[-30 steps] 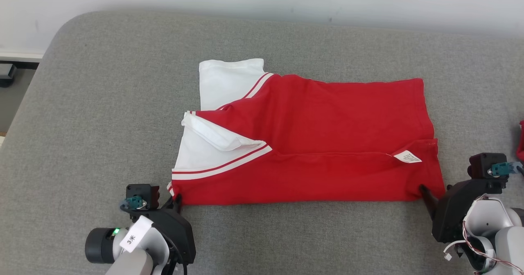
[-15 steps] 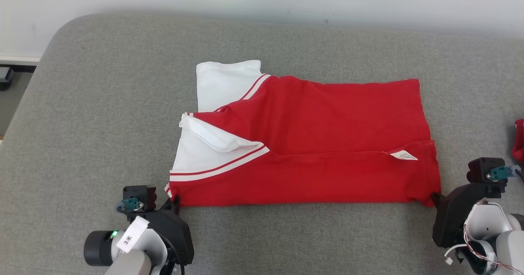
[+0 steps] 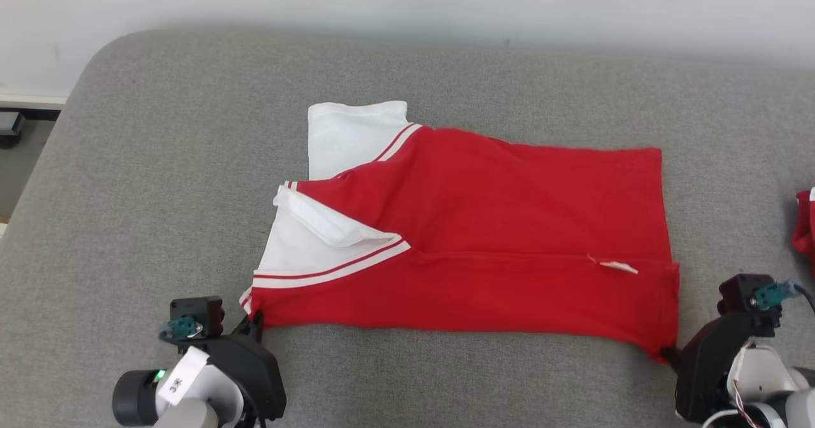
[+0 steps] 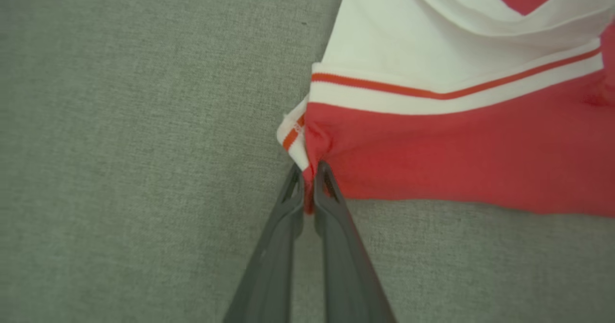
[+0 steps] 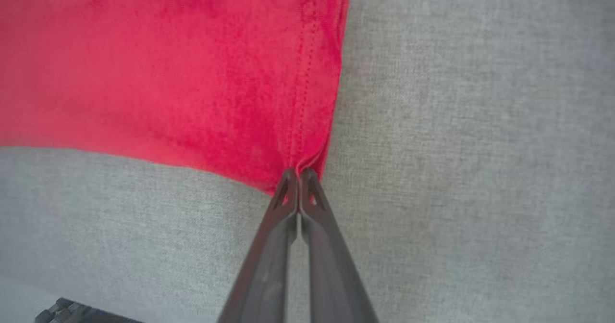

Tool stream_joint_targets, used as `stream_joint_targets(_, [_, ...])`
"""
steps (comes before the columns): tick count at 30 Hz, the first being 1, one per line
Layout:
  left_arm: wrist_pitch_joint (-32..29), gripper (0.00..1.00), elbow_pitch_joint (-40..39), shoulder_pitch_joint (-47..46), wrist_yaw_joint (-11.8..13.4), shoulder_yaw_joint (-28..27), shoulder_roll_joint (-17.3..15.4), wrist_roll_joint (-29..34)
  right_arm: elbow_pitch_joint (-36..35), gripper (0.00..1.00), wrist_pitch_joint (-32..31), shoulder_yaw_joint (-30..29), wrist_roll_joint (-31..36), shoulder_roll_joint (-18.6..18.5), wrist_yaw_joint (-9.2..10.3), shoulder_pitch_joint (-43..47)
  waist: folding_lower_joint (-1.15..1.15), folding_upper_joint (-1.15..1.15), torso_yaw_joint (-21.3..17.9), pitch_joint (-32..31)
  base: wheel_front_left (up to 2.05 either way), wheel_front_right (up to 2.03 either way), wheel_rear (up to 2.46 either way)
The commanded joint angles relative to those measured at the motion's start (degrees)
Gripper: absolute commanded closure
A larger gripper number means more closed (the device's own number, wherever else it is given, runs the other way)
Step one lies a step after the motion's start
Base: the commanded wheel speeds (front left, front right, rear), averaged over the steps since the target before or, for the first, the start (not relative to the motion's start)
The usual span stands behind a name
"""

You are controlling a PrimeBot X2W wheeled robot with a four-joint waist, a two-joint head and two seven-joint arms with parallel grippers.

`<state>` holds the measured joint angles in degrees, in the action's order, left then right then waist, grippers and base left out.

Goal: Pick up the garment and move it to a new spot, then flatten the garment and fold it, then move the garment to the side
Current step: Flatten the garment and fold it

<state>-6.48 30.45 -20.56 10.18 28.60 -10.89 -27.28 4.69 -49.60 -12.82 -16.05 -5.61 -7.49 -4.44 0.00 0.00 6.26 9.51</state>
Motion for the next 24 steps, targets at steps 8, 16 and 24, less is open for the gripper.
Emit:
stream_joint_targets(8, [-2.2,1.00,-4.5,4.6,1.2,-0.4,-2.6,-1.4,-12.0,1.00,-10.4,1.0,-6.8,-1.6,0.00,9.1,0.00,0.00,-0.4,-1.7,0.00,0.00,0.00])
stream_joint_targets(16, [-5.8,1.00,-10.5,9.5,2.6,-0.5,-5.9,-2.3,-17.9,1.00,-15.1,-0.6,-7.2,-0.6,0.00,14.4,0.00,0.00,-1.0,-3.0,0.00,0.00,0.00])
stream_joint_targets(24, [-9.0,1.00,-13.4,12.7,3.8,-0.2,-7.4,-3.2,-17.5,1.00,-15.9,-1.0,-6.4,0.5,0.00,16.3,0.00,0.00,-1.0,-3.2,0.00,0.00,0.00])
